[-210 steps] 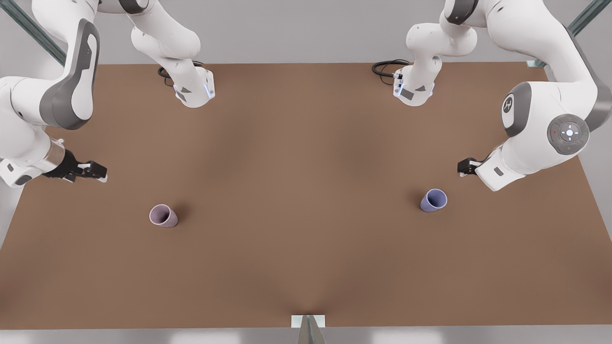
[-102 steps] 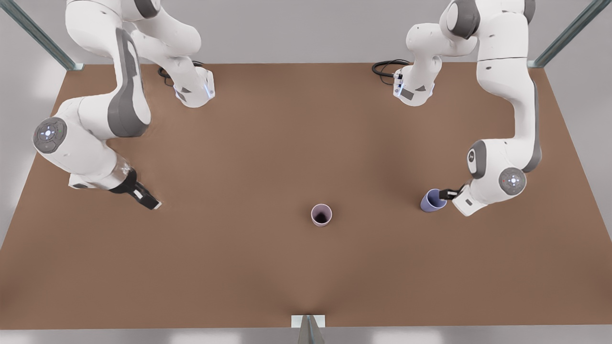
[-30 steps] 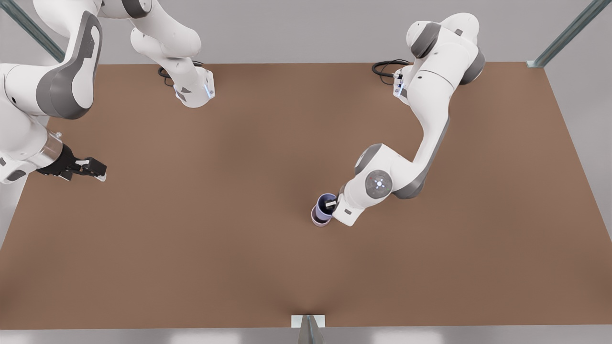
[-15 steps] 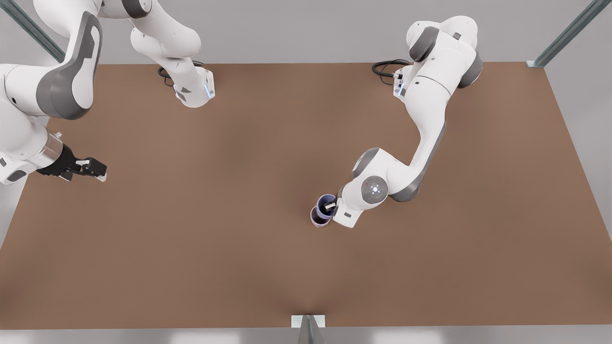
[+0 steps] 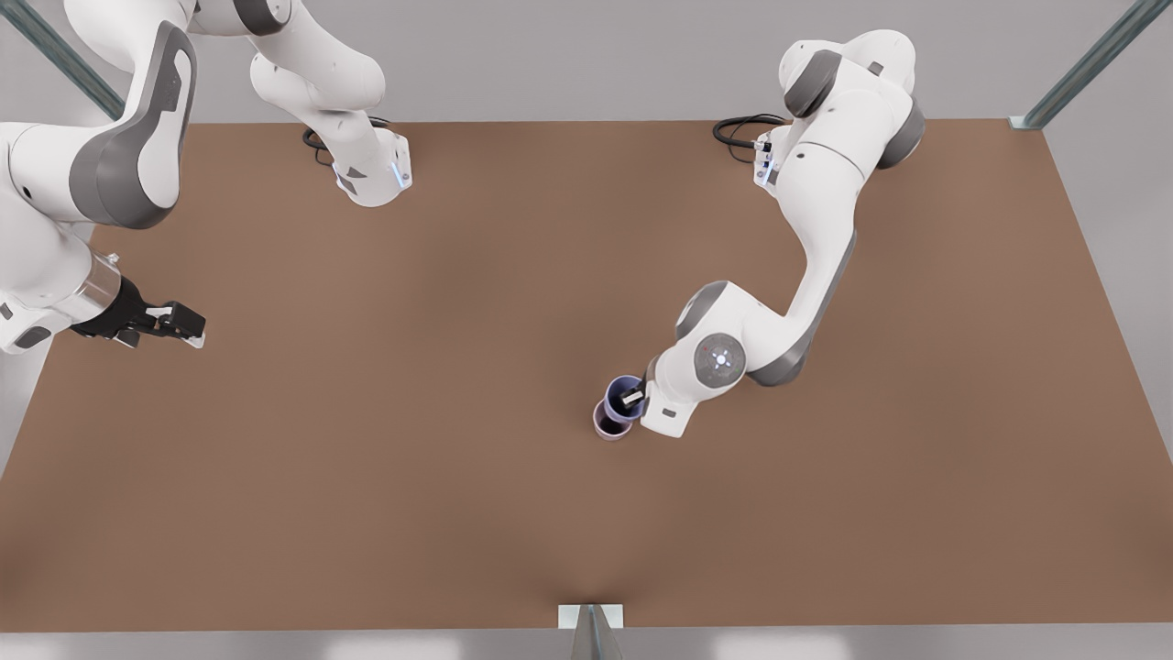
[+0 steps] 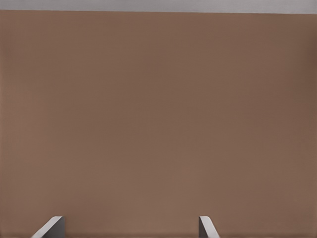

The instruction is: Stack the cups, with the pink cup at the bottom and the purple cup at the top

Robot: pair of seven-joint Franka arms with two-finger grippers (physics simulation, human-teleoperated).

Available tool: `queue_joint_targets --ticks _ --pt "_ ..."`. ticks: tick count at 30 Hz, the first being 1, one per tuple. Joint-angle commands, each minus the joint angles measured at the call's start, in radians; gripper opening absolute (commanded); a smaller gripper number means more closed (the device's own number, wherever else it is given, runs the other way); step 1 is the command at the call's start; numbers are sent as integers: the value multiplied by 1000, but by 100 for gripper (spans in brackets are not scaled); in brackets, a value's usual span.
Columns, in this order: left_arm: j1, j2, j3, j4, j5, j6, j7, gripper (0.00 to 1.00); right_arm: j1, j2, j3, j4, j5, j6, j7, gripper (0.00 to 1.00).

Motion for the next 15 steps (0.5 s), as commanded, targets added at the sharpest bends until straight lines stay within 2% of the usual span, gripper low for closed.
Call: queue_joint_targets --ticks 1,15 --pt "-6 0 -1 12 0 3 -84 21 0 0 0 1 1 0 -2 100" --pt "-10 18 1 13 1 54 -91 21 -2 0 0 1 1 4 -3 100"
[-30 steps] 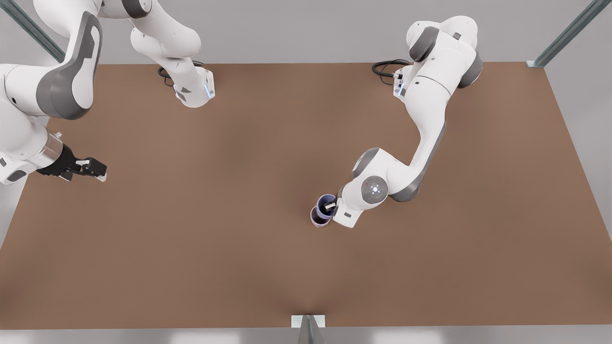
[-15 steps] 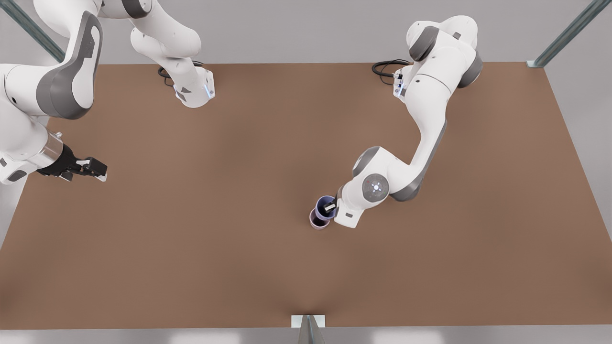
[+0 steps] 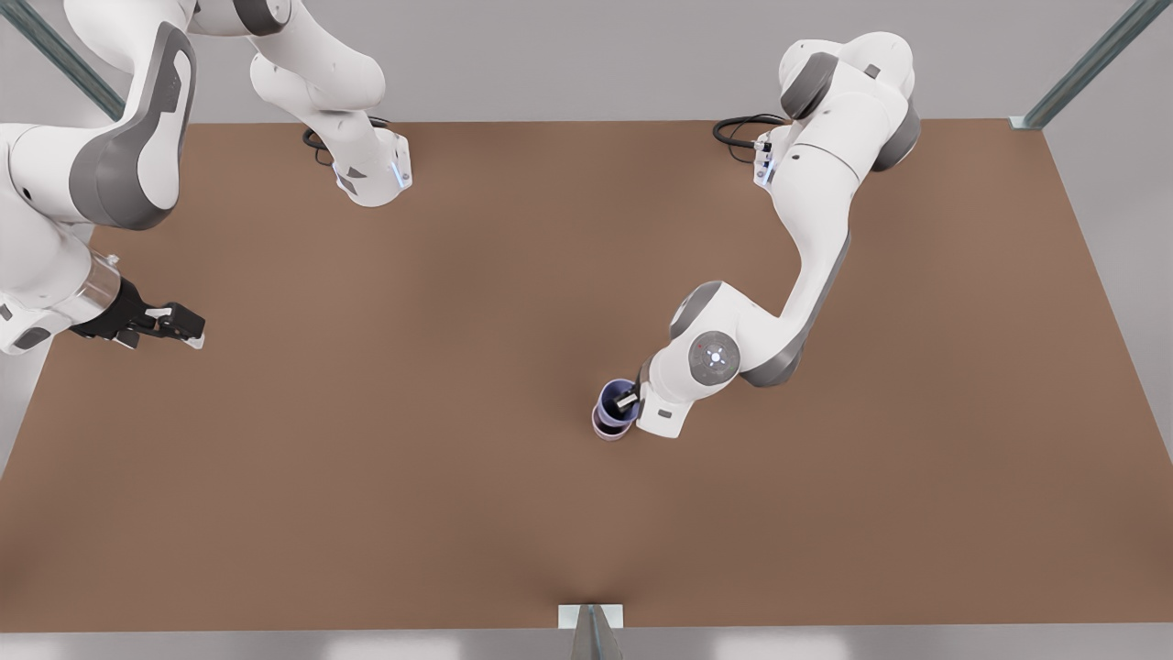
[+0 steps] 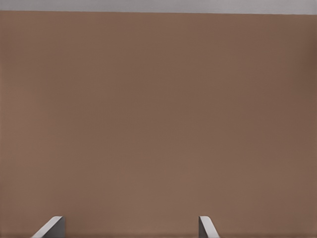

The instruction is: Stack the cups, with the pink cup at the bottom and the purple cup at the top

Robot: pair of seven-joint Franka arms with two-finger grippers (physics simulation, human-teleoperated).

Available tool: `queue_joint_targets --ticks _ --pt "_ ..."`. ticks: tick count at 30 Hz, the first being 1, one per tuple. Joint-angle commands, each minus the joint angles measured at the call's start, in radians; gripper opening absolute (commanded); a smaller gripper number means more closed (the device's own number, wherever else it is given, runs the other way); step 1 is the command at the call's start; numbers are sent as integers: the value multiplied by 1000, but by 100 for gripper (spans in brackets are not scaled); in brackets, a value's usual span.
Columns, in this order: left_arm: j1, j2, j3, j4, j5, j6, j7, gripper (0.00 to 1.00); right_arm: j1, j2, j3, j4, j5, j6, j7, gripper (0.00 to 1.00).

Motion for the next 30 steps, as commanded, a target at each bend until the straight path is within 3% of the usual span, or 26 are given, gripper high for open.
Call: queue_joint_targets --ticks 1,7,8,10,11,30 --pt "0 4 -1 -2 2 17 -40 21 -1 -1 -1 1 1 1 -2 100" --pt "0 13 1 -8 8 17 -34 22 -1 -1 -1 0 1 1 0 100" --pt "0 13 3 -8 10 17 -26 29 -1 -1 -1 0 1 1 -2 100" --pt "0 17 4 -8 11 17 -20 57 -1 -1 -1 1 1 1 0 100" --pt "-1 17 6 -8 16 18 -20 100 -1 -1 -1 0 1 1 -2 100" --pt "2 -7 13 -2 29 -8 -22 100 1 -1 -1 1 1 1 -2 100"
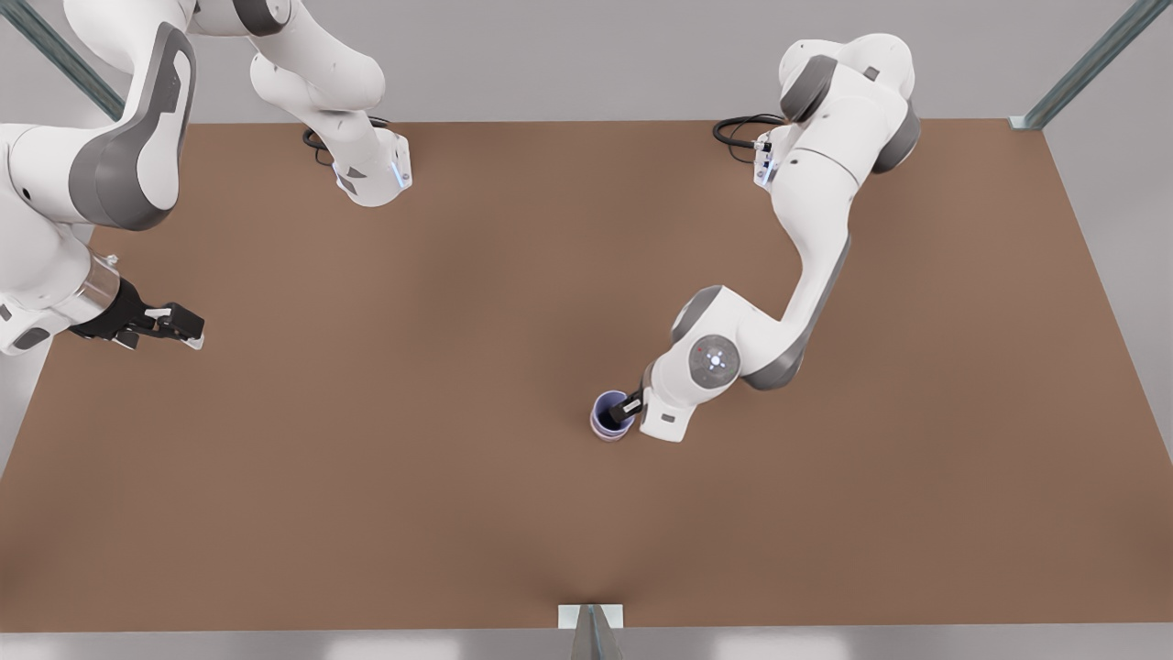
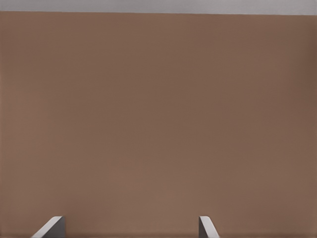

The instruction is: Stack the cups, with the pink cup at the bottom and the purple cup at the top

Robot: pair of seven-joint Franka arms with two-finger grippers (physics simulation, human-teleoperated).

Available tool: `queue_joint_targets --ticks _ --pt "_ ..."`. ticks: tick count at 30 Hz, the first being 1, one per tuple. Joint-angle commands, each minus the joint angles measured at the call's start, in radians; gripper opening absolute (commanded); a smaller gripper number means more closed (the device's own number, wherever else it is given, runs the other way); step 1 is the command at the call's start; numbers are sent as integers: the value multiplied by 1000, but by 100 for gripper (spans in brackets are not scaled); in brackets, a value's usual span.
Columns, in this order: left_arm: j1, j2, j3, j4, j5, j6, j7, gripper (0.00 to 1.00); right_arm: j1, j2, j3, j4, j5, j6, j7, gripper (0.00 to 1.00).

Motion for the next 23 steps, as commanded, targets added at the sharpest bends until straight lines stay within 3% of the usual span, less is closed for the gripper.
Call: queue_joint_targets --ticks 1,3,6,8,11,14,23 --pt "7 -23 4 4 54 -60 72 100 0 0 -1 1 1 0 -1 100" --pt "13 -76 75 4 66 -152 344 100 0 0 1 -1 1 0 1 100" --pt "14 -171 273 4 51 -302 785 100 0 0 -1 1 1 0 -1 100" --pt "19 -248 316 4 65 -373 883 100 1 0 -1 1 1 0 1 100" --pt "140 -475 248 -125 62 -377 1115 100 0 0 -1 1 1 0 -1 100" --pt "159 -590 241 -192 66 -377 1211 100 1 -2 1 1 1 0 1 100" --pt "162 -624 218 -235 65 -379 1213 100 1 -2 1 1 1 -2 -1 100"
